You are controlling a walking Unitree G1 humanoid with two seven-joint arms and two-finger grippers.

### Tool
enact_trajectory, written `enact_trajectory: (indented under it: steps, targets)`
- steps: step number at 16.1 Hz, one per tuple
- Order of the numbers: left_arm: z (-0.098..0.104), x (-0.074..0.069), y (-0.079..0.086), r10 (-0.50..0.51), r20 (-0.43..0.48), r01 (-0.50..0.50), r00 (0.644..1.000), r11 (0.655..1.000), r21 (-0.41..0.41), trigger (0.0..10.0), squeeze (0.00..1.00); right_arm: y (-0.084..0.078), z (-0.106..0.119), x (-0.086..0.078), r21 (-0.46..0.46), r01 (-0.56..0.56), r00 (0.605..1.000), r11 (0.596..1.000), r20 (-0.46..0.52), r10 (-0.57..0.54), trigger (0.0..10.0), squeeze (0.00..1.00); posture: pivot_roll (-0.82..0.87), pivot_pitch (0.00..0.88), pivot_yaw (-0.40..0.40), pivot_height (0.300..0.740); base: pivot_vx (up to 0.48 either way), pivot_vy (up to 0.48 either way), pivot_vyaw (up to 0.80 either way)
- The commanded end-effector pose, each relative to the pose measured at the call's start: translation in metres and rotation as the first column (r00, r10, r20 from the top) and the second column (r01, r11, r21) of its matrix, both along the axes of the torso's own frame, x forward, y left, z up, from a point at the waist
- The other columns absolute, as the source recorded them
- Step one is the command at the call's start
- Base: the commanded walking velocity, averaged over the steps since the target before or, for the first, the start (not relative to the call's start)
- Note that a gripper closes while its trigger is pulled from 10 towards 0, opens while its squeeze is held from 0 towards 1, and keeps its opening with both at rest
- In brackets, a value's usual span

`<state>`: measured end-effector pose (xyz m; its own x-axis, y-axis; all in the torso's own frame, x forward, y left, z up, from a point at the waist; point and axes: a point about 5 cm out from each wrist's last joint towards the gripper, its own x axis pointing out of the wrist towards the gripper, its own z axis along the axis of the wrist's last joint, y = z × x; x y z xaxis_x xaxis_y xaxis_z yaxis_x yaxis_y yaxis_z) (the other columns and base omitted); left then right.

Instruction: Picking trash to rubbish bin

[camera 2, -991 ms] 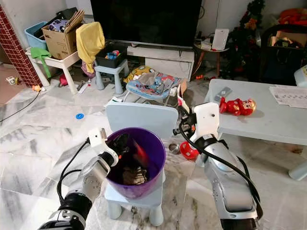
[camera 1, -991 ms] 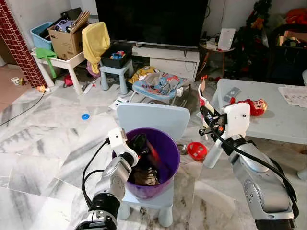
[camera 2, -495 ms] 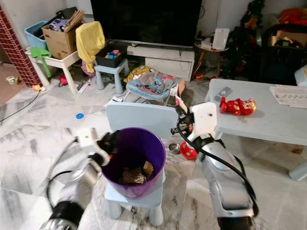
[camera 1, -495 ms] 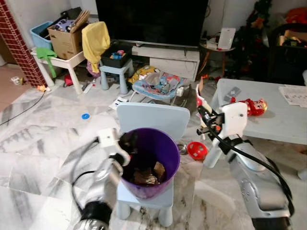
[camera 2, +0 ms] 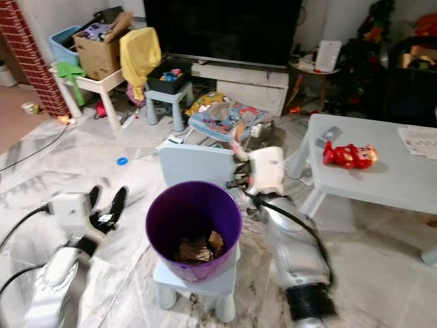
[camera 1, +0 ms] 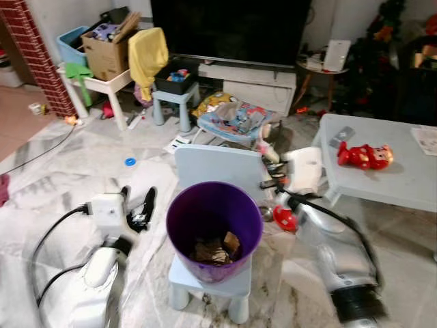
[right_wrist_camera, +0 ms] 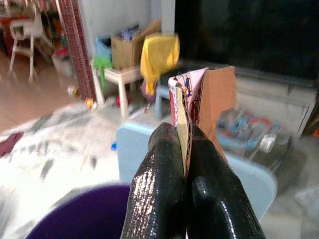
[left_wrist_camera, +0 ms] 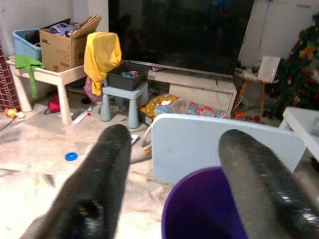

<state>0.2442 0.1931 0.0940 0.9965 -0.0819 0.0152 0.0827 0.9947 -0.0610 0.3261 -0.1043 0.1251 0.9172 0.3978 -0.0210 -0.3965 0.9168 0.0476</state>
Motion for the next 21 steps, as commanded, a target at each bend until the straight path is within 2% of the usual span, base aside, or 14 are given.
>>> enact_trajectory:
  steps: [1,2,3,5,6,8,10,11,15,16,17,21]
  targets:
    - [0.005,-0.006,-0.002,-0.011,-0.007,0.011,1.0,1.0,0.028,10.0,1.0,0.01,-0.018,0.004,-0.05,-0.041,0.997,0.998,-0.072,0.037,0.0,0.0,0.1,0.004,-0.034,0.74,0.0,0.0,0.0]
    - [0.003,-0.012,-0.002,-0.024,-0.03,0.025,0.999,0.999,0.035,10.0,0.43,0.02,-0.035,0.005,-0.091,-0.088,0.987,0.992,-0.139,0.075,0.0,0.0,0.12,0.0,-0.036,0.74,0.0,0.0,0.0]
    - [0.002,-0.016,-0.001,-0.029,-0.045,0.031,0.999,0.999,0.044,10.0,0.0,0.027,-0.045,0.003,-0.115,-0.124,0.978,0.986,-0.181,0.102,0.0,0.0,0.13,0.0,-0.038,0.74,0.0,0.0,0.0]
    - [0.002,-0.021,0.0,-0.026,-0.065,0.029,0.998,0.999,0.04,10.0,0.0,0.033,-0.055,0.001,-0.143,-0.156,0.97,0.977,-0.211,0.124,0.0,0.0,0.13,0.0,-0.037,0.74,0.0,0.0,0.0]
    - [-0.001,-0.03,0.0,-0.046,-0.125,0.045,0.991,0.999,-0.009,10.0,0.0,0.037,-0.065,-0.001,-0.176,-0.18,0.963,0.968,-0.234,0.137,0.0,0.0,0.17,0.0,-0.034,0.74,0.0,0.0,0.0]
    - [-0.005,-0.036,0.002,-0.064,-0.168,0.058,0.984,0.998,-0.035,10.0,0.0,0.038,-0.071,-0.001,-0.196,-0.186,0.958,0.963,-0.252,0.134,0.0,0.0,0.18,0.0,-0.031,0.74,0.0,0.0,0.0]
    - [-0.011,-0.042,0.004,-0.069,-0.227,0.051,0.971,0.995,-0.084,10.0,0.0,0.04,-0.081,-0.006,-0.265,-0.234,0.946,0.935,-0.286,0.155,0.0,0.0,0.19,0.0,-0.027,0.74,0.0,0.0,0.0]
    - [-0.011,-0.043,0.006,-0.067,-0.243,0.046,0.968,0.995,-0.091,10.0,0.0,0.042,-0.087,-0.008,-0.274,-0.261,0.931,0.925,-0.323,0.167,0.0,0.0,0.19,0.0,-0.026,0.74,0.0,0.0,0.0]
    - [-0.01,-0.04,0.004,-0.085,-0.262,0.063,0.961,0.994,-0.09,10.0,0.0,0.044,-0.089,-0.009,-0.262,-0.295,0.918,0.919,-0.344,0.196,0.0,0.0,0.18,0.0,-0.02,0.74,0.0,0.0,0.0]
    - [-0.01,-0.04,0.004,-0.088,-0.265,0.066,0.96,0.994,-0.091,10.0,0.0,0.045,-0.089,-0.009,-0.252,-0.297,0.916,0.921,-0.348,0.2,1.5,1.0,0.18,0.0,-0.021,0.74,0.0,0.0,0.0]
    - [-0.011,-0.04,0.004,-0.09,-0.27,0.068,0.959,0.993,-0.093,10.0,0.0,0.047,-0.09,-0.01,-0.239,-0.311,0.909,0.92,-0.357,0.215,10.0,1.0,0.18,0.0,-0.02,0.74,0.0,0.0,0.0]
    - [-0.013,-0.04,0.005,-0.095,-0.284,0.069,0.954,0.993,-0.1,10.0,0.0,0.048,-0.092,-0.012,-0.236,-0.324,0.905,0.916,-0.359,0.228,10.0,1.0,0.18,0.003,-0.022,0.74,0.0,0.0,0.0]
